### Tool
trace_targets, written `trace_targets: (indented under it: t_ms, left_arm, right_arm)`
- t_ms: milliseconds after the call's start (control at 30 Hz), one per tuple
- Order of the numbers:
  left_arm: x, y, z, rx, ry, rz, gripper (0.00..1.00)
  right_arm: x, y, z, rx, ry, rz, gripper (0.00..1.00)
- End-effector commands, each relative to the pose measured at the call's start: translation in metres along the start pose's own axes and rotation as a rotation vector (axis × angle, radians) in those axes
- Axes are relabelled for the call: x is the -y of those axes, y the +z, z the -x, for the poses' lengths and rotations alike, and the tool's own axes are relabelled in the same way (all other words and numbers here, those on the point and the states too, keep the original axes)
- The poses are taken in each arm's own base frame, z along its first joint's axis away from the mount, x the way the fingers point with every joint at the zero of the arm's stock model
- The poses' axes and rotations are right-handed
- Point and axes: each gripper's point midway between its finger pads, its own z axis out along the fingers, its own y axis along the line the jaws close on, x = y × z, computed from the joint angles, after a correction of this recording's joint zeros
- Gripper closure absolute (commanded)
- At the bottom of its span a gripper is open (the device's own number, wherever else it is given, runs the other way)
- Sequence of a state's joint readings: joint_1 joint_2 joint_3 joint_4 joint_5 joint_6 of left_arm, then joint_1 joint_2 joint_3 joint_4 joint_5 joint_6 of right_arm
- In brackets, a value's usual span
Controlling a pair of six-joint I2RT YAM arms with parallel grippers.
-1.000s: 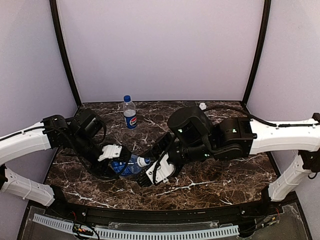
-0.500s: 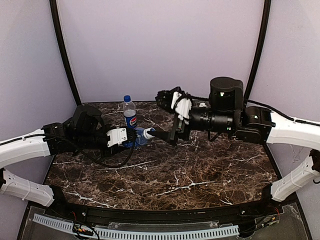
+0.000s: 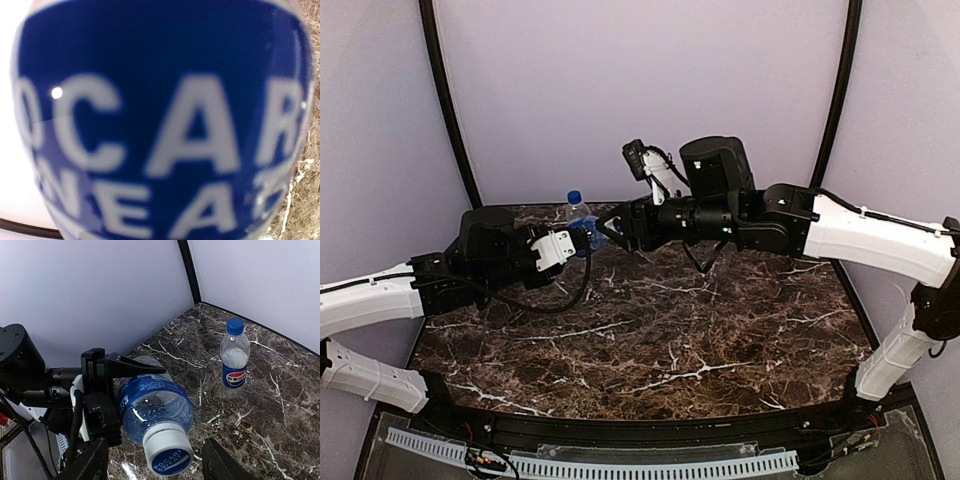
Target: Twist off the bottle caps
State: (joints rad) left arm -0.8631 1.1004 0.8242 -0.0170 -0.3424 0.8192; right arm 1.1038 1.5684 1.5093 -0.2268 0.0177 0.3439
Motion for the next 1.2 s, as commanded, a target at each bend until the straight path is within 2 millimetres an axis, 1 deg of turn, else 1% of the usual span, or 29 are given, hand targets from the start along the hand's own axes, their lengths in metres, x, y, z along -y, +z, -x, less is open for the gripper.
trace_targets:
  t_ms: [0,133,267,367,433,500,600,667,700,767,867,900,967,1000,1033,1067,1100,1133,1167]
  left_arm:
    - [-0.006,-0.003,-0.004,-0.005,0.000,0.045,0.66]
    - [-0.004,-0.002,-0.003,0.001,0.005,0.040,0.66]
    - [-0.005,-0.001,0.000,0.011,0.007,0.044,0.66]
    - [-0.006,-0.002,0.000,0.012,0.008,0.044,0.66]
    - [-0.005,-0.002,0.000,0.011,0.008,0.043,0.66]
    - [-0.005,-0.002,0.000,0.014,0.007,0.039,0.66]
    - [-0.003,-0.002,0.001,0.022,0.014,0.028,0.66]
    - [-0.002,-0.003,0.002,0.029,0.016,0.023,0.66]
    - [-0.002,-0.003,0.003,0.032,0.016,0.024,0.66]
    - [-0.003,-0.003,0.004,0.034,0.016,0.026,0.66]
    - [0.000,-0.004,0.004,0.040,0.021,0.011,0.67]
    - [0.001,-0.005,0.004,0.043,0.019,0.004,0.67]
    - [0.010,-0.007,0.005,0.054,0.009,-0.044,0.68]
    - [0.022,-0.008,0.004,0.063,0.002,-0.109,0.68]
    - [0.026,-0.011,0.007,0.077,-0.005,-0.141,0.69]
    - [0.047,-0.017,0.007,0.092,-0.014,-0.254,0.69]
    - [0.054,-0.022,0.011,0.105,-0.020,-0.308,0.69]
    - [0.079,-0.033,0.013,0.134,-0.033,-0.457,0.69]
    - [0.086,-0.041,0.019,0.156,-0.044,-0.523,0.68]
  right_arm:
    - [0.012,-0.007,0.009,0.015,0.096,-0.075,0.40]
    - [0.012,-0.004,0.001,-0.005,0.105,-0.069,0.43]
    - [0.013,0.004,-0.008,-0.032,0.109,-0.067,0.42]
    - [0.019,0.005,-0.012,-0.037,0.106,-0.101,0.42]
    - [0.021,0.005,-0.011,-0.034,0.102,-0.106,0.47]
    - [0.018,0.006,-0.010,-0.035,0.093,-0.090,0.52]
    - [0.013,0.008,-0.009,-0.031,0.079,-0.060,0.55]
    - [0.012,0.009,-0.010,-0.035,0.075,-0.054,0.59]
    - [0.011,0.011,-0.011,-0.041,0.074,-0.047,0.61]
    - [0.009,0.012,-0.012,-0.049,0.073,-0.030,0.69]
    - [-0.001,0.011,-0.012,-0.055,0.032,0.036,0.94]
    - [-0.005,0.010,-0.010,-0.049,0.005,0.063,1.00]
    - [-0.016,0.006,-0.012,-0.045,-0.097,0.132,1.00]
    - [-0.025,0.003,-0.015,-0.049,-0.161,0.186,1.00]
    - [-0.034,0.000,-0.022,-0.063,-0.241,0.236,1.00]
    - [-0.046,-0.006,-0.029,-0.071,-0.332,0.297,1.00]
    - [-0.057,-0.011,-0.040,-0.080,-0.432,0.343,1.00]
    - [-0.066,-0.015,-0.050,-0.084,-0.544,0.377,1.00]
    - [-0.076,-0.020,-0.063,-0.090,-0.646,0.410,1.00]
